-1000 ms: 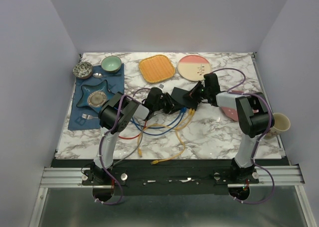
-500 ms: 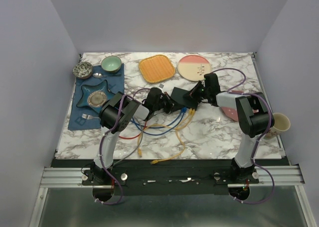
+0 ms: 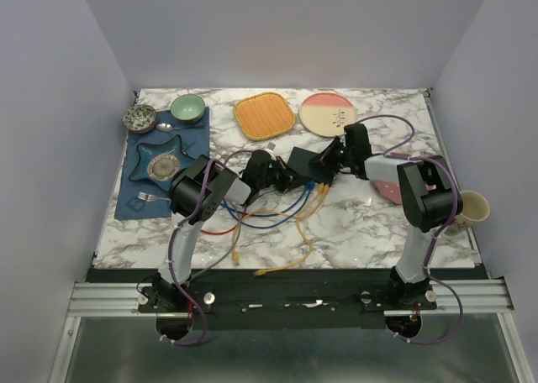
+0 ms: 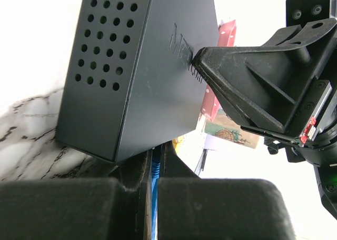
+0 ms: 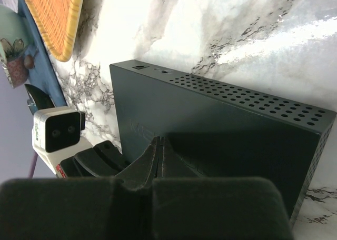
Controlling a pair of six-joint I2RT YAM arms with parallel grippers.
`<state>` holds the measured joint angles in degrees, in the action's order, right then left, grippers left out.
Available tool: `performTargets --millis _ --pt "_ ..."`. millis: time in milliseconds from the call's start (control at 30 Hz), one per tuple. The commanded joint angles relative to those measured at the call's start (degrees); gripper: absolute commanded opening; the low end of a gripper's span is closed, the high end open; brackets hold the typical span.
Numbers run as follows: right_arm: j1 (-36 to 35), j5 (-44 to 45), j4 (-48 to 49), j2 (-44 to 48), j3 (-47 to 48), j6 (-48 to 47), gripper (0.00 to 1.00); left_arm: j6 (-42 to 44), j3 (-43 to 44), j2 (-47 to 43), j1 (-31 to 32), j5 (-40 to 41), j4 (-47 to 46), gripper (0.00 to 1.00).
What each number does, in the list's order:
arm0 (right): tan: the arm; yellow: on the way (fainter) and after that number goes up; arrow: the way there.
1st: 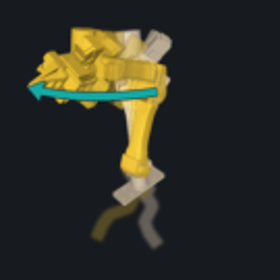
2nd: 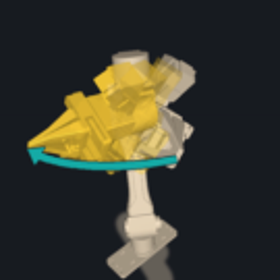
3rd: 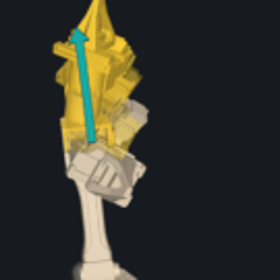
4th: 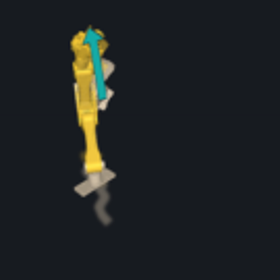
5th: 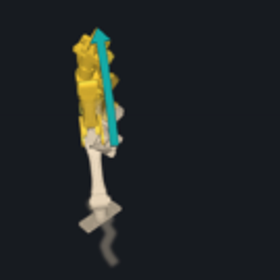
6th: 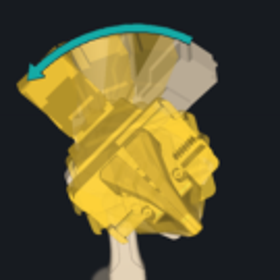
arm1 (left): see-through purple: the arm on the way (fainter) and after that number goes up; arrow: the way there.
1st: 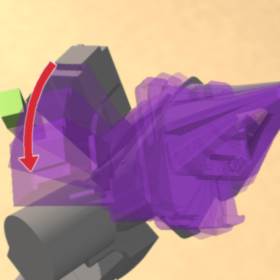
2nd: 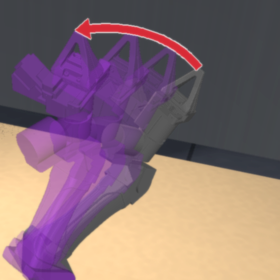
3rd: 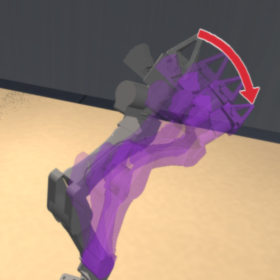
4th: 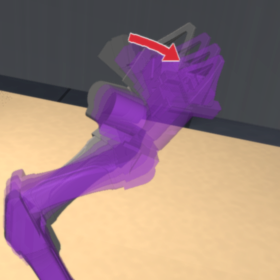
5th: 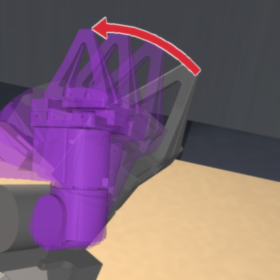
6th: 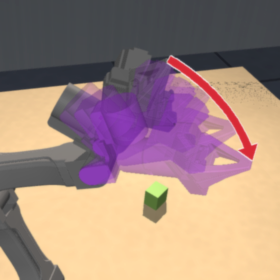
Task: Pull the plug from the switch port
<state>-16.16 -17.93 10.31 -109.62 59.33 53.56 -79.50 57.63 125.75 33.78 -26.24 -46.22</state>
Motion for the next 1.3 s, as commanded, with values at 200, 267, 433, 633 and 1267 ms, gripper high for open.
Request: performTargets --millis 200,267,433,633,1267 --pt "-0.36 0.79 -2.13 -2.61 -0.97 -0.65 0.01 5.15 -5.24 -0.68 -0.38 -5.84 11.06 0.00" --pt "-0.36 0.88 -2.13 -2.87 -0.80 -0.74 0.01 6.02 -5.59 -1.56 -0.56 -5.93 12.11 0.00" --pt "-0.27 0.97 -2.04 -2.88 -0.97 -0.65 0.01 5.94 -5.42 -1.39 -0.47 -6.11 12.73 0.00" --pt "-1.85 2.46 -0.46 5.27 -6.06 -4.69 0.02 5.15 -5.51 -0.69 -0.47 -5.32 12.03 0.00" --pt "-7.30 15.03 -11.78 10.48 -7.48 -17.17 0.22 4.97 -5.51 -0.25 -0.56 -4.87 11.59 0.00"
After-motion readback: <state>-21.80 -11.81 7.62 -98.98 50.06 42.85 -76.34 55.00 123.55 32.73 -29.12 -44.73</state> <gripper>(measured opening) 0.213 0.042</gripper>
